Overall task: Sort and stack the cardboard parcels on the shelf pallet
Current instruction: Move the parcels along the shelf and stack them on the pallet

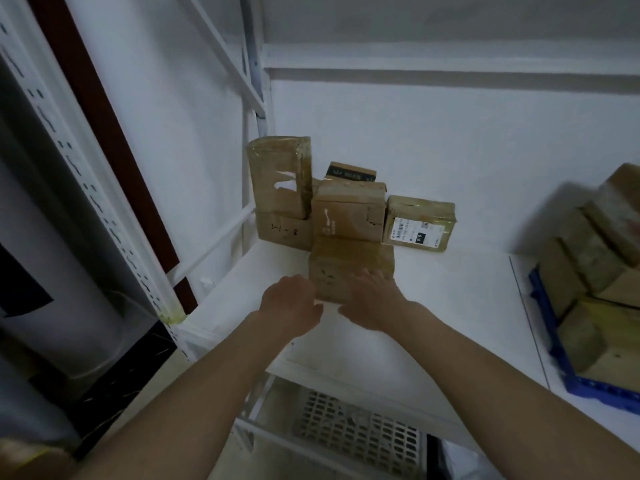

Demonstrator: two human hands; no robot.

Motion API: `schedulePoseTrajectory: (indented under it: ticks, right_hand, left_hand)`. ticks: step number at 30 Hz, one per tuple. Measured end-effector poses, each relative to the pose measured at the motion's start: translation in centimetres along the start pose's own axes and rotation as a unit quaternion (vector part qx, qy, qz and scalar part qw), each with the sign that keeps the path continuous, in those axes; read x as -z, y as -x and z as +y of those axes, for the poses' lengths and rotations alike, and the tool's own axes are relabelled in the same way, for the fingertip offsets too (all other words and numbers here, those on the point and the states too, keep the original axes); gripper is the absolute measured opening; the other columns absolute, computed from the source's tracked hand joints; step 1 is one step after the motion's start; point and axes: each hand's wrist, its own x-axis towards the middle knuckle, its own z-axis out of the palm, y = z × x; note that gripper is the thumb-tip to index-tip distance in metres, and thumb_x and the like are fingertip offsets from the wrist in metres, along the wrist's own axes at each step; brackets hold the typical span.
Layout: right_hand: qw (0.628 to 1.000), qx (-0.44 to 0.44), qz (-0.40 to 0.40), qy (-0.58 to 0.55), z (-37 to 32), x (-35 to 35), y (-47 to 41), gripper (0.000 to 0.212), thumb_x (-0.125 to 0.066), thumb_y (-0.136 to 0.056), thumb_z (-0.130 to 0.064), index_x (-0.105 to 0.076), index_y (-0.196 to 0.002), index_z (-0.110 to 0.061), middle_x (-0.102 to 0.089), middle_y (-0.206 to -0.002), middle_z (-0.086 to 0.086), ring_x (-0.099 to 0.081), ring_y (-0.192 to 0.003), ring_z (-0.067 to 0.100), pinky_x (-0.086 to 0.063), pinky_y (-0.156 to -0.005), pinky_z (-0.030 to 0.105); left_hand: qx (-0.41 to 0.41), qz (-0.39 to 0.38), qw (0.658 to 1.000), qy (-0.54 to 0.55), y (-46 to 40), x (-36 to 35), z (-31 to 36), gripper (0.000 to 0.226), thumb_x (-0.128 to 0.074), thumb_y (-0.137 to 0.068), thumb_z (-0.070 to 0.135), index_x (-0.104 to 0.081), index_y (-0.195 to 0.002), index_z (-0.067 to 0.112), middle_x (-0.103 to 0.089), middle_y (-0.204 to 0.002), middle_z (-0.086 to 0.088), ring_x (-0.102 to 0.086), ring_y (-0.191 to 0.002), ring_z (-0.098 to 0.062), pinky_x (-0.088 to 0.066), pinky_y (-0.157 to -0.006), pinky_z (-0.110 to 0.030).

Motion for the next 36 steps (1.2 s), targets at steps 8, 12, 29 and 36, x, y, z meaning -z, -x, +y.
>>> schedulePoseTrajectory:
  ticks: [8,12,29,36]
  right_hand:
    - [0.995,0.028,0.094,-0.034,0.3,0.0,-3.9,0.029,-0.05,-0.093,-0.022,-0.052,-0.121,-0.014,-0.051,-0.121,0.008,-0.048,-0.109,0.024,-0.041,-0.087,0.032]
    - [0.981,-0.025,0.169,-0.094,3.3,0.9,-6.3,0.025,-0.048,-0.094,-0.021,-0.055,-0.115,-0.011,-0.05,-0.119,0.009,-0.046,-0.111,0.025,-0.043,-0.085,0.033]
    - [0.692,-0.185,0.066,-0.695,11.1,3.2,-14.0,0.043,-0.044,-0.09,-0.061,-0.062,-0.112,-0.028,-0.065,-0.111,-0.004,-0.06,-0.105,0.015,-0.046,-0.096,0.034]
    - [0.724,-0.16,0.169,-0.65,12.2,6.4,-10.9,0.033,-0.039,-0.096,-0.05,-0.063,-0.104,-0.028,-0.066,-0.104,-0.007,-0.06,-0.102,0.012,-0.047,-0.089,0.028]
  left_hand:
    - [0.055,-0.041,0.99,0.123,-4.3,0.4,-2.7,0.052,-0.052,-0.092,0.048,-0.047,-0.138,0.024,-0.044,-0.144,0.0,-0.044,-0.129,-0.02,-0.034,-0.102,-0.028]
    - [0.077,-0.025,0.967,0.241,-8.4,1.6,-2.4,0.061,-0.056,-0.09,0.049,-0.042,-0.142,0.02,-0.045,-0.144,-0.003,-0.044,-0.129,-0.022,-0.037,-0.1,-0.031]
    - [0.178,-0.051,0.742,0.644,-19.7,2.8,-0.4,0.047,-0.053,-0.083,0.067,-0.06,-0.11,0.028,-0.069,-0.096,0.002,-0.065,-0.087,-0.018,-0.053,-0.052,-0.027]
    - [0.084,-0.067,0.77,0.629,-19.5,4.9,1.3,0.047,-0.05,-0.081,0.073,-0.048,-0.107,0.034,-0.057,-0.092,0.01,-0.057,-0.099,-0.019,-0.046,-0.089,-0.033]
